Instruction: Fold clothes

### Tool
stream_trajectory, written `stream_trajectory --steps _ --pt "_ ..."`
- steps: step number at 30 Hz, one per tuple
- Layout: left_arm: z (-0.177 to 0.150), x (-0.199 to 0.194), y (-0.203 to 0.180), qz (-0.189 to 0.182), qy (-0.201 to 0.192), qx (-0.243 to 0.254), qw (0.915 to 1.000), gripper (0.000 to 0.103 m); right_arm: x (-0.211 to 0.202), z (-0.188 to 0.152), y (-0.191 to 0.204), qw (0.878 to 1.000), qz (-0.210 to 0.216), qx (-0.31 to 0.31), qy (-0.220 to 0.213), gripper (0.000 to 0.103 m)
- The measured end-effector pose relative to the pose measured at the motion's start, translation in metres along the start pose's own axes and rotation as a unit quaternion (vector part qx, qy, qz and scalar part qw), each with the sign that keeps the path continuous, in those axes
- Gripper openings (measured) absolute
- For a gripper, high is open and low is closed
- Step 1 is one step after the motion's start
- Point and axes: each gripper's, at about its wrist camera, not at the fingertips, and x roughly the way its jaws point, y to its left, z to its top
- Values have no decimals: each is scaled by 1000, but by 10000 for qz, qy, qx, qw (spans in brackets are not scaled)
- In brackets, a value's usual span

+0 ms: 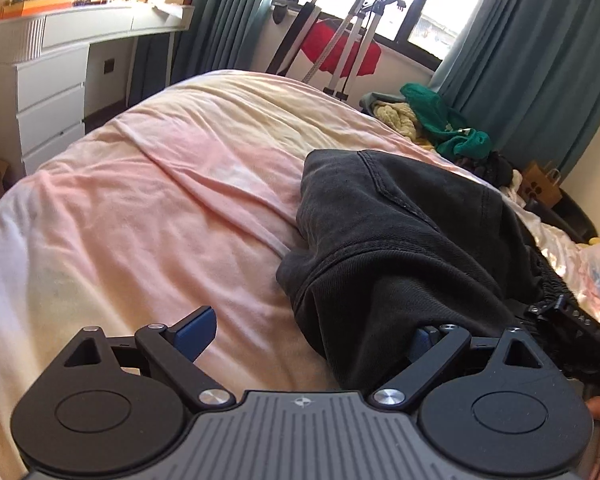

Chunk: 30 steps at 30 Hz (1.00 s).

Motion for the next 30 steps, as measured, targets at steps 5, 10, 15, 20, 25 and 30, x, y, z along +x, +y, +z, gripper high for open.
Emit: stream_trajectory --steps 5,10,15,20,25,30 --pt "14 -22 14 -839 76 -396 9957 100 -5 1 6 9999 -56 82 -66 70" --pt "44 -5 12 -1330 132 -547 9895 103 -5 1 8 9999 -108 53 -112 68" --pt "63 61 21 -1386 899 -1096 9801 103 -4 1 9 9998 -121 62 -125 68" --pt "66 107 17 -1711 1214 -904 9736 103 -2 1 8 9999 -87 71 -97 69" --pt "64 141 23 -2146 1660 -1157 9555 103 -1 3 5 9998 -55 208 -40 70" --pt "58 151 29 -2478 1594 -1338 9462 93 1 6 9 9998 -148 159 -23 70"
